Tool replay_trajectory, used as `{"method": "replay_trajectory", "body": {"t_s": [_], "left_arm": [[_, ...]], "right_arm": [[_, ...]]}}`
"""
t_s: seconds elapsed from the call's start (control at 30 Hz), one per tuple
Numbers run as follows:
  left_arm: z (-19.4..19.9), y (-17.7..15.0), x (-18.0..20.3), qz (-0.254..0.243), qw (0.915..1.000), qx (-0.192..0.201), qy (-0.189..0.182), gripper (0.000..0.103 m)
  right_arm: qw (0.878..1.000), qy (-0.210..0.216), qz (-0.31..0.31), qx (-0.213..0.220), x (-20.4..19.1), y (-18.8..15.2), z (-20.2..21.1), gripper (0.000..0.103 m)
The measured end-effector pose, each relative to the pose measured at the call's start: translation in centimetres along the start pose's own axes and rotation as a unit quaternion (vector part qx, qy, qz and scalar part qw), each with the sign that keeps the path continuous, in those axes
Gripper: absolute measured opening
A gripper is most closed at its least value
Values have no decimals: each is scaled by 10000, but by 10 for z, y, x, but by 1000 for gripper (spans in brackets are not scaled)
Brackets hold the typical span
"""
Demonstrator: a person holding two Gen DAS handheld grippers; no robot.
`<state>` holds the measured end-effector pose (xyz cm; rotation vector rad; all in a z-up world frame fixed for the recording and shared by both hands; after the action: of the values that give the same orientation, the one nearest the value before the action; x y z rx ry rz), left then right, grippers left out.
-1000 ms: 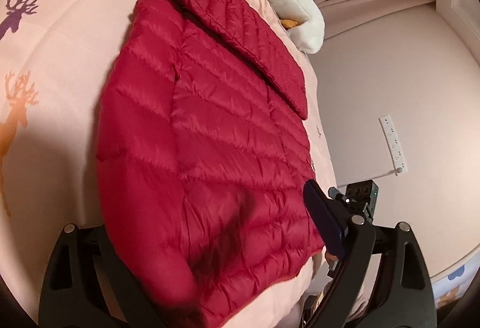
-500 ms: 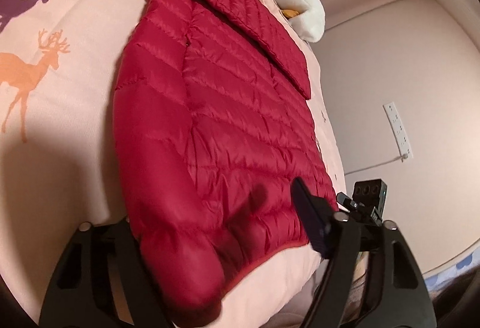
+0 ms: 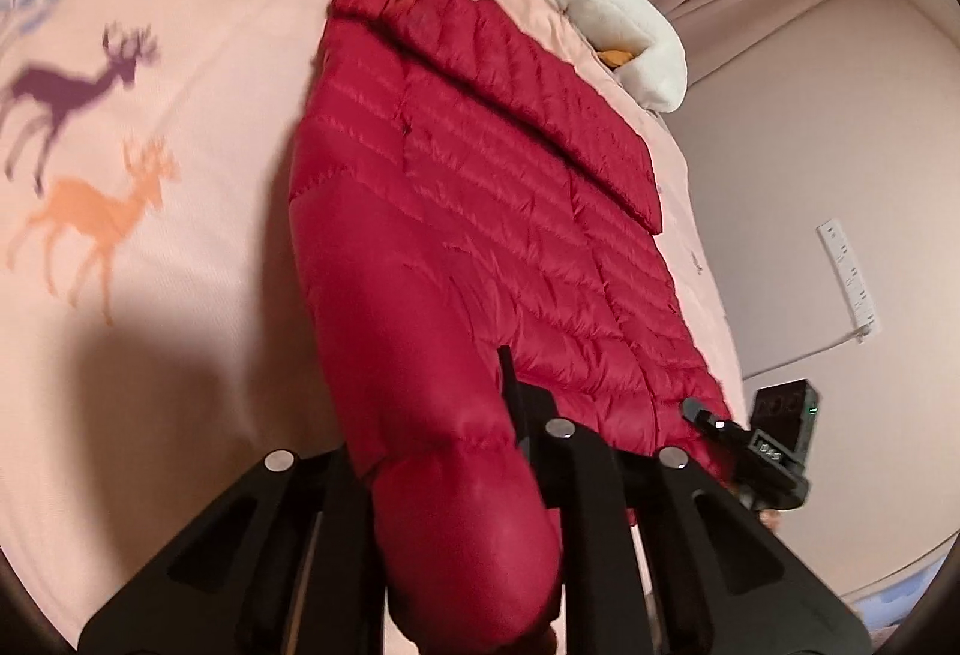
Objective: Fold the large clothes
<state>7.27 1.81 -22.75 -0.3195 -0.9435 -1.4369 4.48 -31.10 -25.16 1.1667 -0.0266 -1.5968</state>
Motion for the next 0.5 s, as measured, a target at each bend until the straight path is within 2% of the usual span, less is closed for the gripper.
{"method": "replay_trajectory", "body": {"t_s": [0.17,0.5], "left_arm": [[10,2,19,-399,9982,243,374,12],[19,8,51,-743,9951,451,472,12]], "right_arm": [[9996,0,191,211,-10,6,10,15],[9979,99,489,409,-29,11,29,14]]}}
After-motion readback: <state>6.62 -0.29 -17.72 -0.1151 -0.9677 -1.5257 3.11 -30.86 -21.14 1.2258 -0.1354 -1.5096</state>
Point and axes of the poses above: each gripper's, at about its wrist camera, not at the fingertips, and z roughly against the way its jaws point, x to its right, y to its top, the point moved 8 cm from there along -z, roughly the way its jaws point, and after that the axes turned 9 degrees about z, right-handed, at the moved point
